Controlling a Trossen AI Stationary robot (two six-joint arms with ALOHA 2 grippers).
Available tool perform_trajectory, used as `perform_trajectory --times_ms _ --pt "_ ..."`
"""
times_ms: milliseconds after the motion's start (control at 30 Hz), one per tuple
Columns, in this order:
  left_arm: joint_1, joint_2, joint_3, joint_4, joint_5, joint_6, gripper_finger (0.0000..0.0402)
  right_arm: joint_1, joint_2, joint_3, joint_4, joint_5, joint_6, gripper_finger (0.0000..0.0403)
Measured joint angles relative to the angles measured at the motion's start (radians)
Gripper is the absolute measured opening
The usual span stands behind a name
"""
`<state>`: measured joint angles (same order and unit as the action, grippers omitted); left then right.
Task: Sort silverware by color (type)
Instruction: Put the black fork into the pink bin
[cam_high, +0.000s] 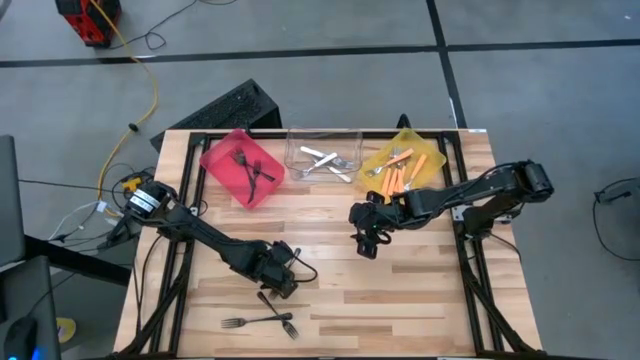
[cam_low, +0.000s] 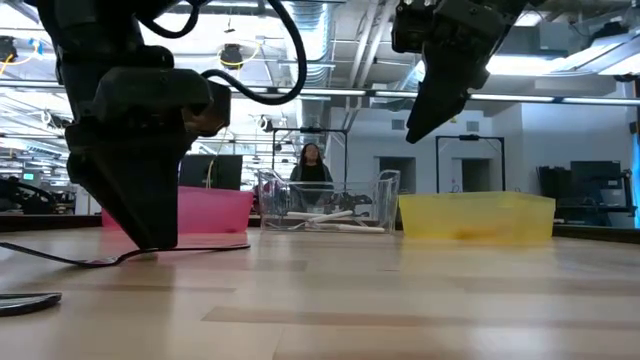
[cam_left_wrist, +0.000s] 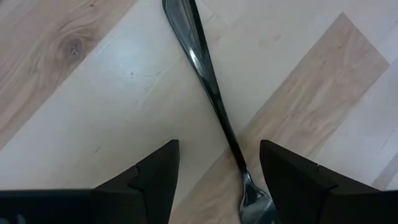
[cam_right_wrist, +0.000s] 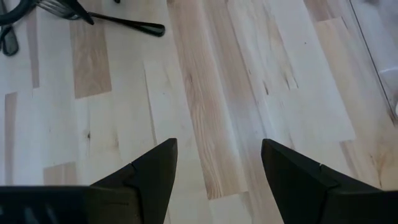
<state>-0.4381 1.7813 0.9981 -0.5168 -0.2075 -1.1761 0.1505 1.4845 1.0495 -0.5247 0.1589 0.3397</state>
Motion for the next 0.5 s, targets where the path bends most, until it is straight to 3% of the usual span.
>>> perform_trajectory --times_ms 500 --pt "0.0 0.042 0.005 -0.033 0.011 0.031 0.0204 -0.002 0.0 0.0 -0.001 0.0 0.002 0.026"
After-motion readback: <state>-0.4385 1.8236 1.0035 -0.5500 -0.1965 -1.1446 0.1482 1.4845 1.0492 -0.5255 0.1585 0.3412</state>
